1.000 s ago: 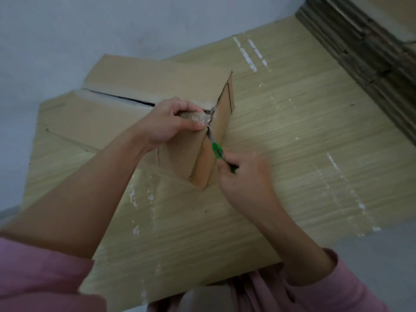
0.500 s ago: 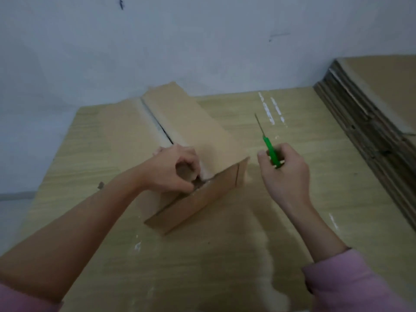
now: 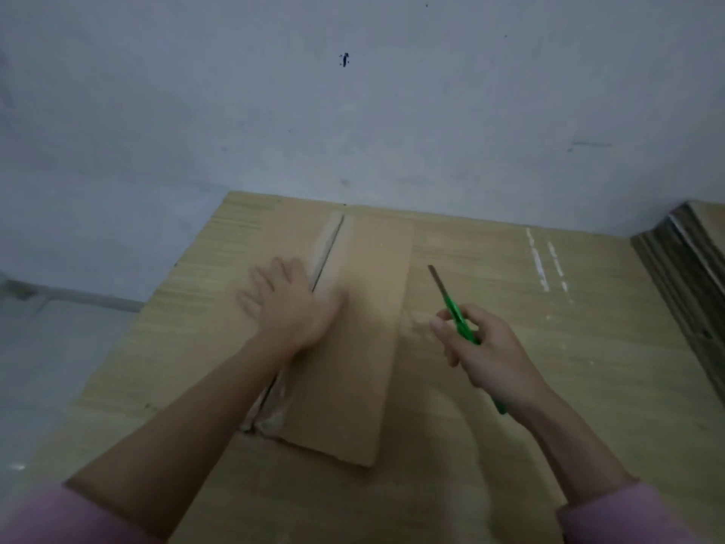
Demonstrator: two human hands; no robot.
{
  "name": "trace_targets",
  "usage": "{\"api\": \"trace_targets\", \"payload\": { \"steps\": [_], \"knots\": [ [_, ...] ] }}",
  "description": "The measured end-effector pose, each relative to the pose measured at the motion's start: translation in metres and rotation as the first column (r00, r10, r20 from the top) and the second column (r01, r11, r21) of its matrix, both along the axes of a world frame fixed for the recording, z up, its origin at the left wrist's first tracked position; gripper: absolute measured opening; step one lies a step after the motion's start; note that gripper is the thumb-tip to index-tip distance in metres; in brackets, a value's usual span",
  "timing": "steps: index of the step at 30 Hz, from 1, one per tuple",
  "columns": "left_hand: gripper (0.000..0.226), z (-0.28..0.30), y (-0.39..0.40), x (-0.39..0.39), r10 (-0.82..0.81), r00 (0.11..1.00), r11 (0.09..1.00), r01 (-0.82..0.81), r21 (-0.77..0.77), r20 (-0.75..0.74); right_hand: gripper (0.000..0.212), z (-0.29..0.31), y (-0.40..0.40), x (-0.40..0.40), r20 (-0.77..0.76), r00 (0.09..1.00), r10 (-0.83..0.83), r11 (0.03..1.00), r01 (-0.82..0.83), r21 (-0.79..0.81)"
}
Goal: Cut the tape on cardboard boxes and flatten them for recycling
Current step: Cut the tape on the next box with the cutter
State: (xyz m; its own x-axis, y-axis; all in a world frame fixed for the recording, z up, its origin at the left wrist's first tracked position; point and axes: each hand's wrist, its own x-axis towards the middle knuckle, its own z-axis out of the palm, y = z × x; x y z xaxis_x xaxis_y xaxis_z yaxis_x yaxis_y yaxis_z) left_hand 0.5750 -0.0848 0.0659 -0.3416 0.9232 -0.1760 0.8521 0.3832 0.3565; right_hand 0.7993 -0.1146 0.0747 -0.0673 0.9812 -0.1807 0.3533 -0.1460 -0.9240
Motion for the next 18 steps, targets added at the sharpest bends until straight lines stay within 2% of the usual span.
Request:
{"api": "trace_targets", "payload": {
  "steps": [2, 5, 7, 8, 10, 11, 13, 15, 17, 18],
  "knots": [
    [0.103, -0.008, -0.008, 0.004, -0.156, 0.983, 0.987, 0.153, -0.040, -0.101, 0.006, 0.002, 0.011, 0.002, -0.011, 0.999, -0.045, 0.999, 0.046, 0.011],
    [0.124, -0.011, -0.017, 0.009, -0.372, 0.913, 0.928, 0.368, -0.057, -0.167, 0.013, 0.002, 0.028, 0.013, 0.063, 0.984, -0.165, 0.978, 0.155, 0.137],
    [0.132, -0.012, -0.023, 0.014, -0.571, 0.800, 0.819, 0.568, -0.077, -0.185, 0.013, 0.002, 0.037, 0.028, 0.242, 0.933, -0.266, 0.947, 0.206, 0.247],
    [0.128, -0.013, -0.023, 0.016, -0.666, 0.724, 0.743, 0.665, -0.074, -0.180, 0.019, 0.002, 0.040, 0.038, 0.375, 0.879, -0.295, 0.941, 0.199, 0.274],
    [0.111, -0.012, -0.016, 0.019, -0.813, 0.567, 0.577, 0.815, -0.051, -0.133, 0.036, 0.001, 0.039, 0.056, 0.592, 0.762, -0.263, 0.964, 0.181, 0.197],
    [0.101, -0.012, -0.008, 0.020, -0.861, 0.498, 0.504, 0.863, -0.031, -0.106, 0.039, 0.001, 0.037, 0.063, 0.639, 0.733, -0.232, 0.972, 0.196, 0.128],
    [0.085, -0.014, 0.017, 0.017, -0.919, 0.385, 0.387, 0.922, -0.013, -0.083, 0.034, 0.002, 0.029, 0.071, 0.602, 0.769, -0.213, 0.970, 0.241, 0.035],
    [0.076, -0.010, 0.048, 0.013, -0.945, 0.318, 0.320, 0.947, -0.012, -0.083, 0.032, 0.001, 0.017, 0.072, 0.536, 0.815, -0.219, 0.966, 0.260, -0.002],
    [0.067, 0.001, 0.069, 0.016, -0.938, 0.305, 0.310, 0.951, 0.000, -0.167, 0.033, -0.002, 0.000, 0.064, 0.441, 0.861, -0.255, 0.951, 0.306, -0.049],
    [0.062, 0.007, 0.073, 0.021, -0.911, 0.306, 0.305, 0.951, 0.048, -0.274, 0.031, -0.004, -0.009, 0.056, 0.346, 0.900, -0.265, 0.945, 0.313, -0.090]
  ]
}}
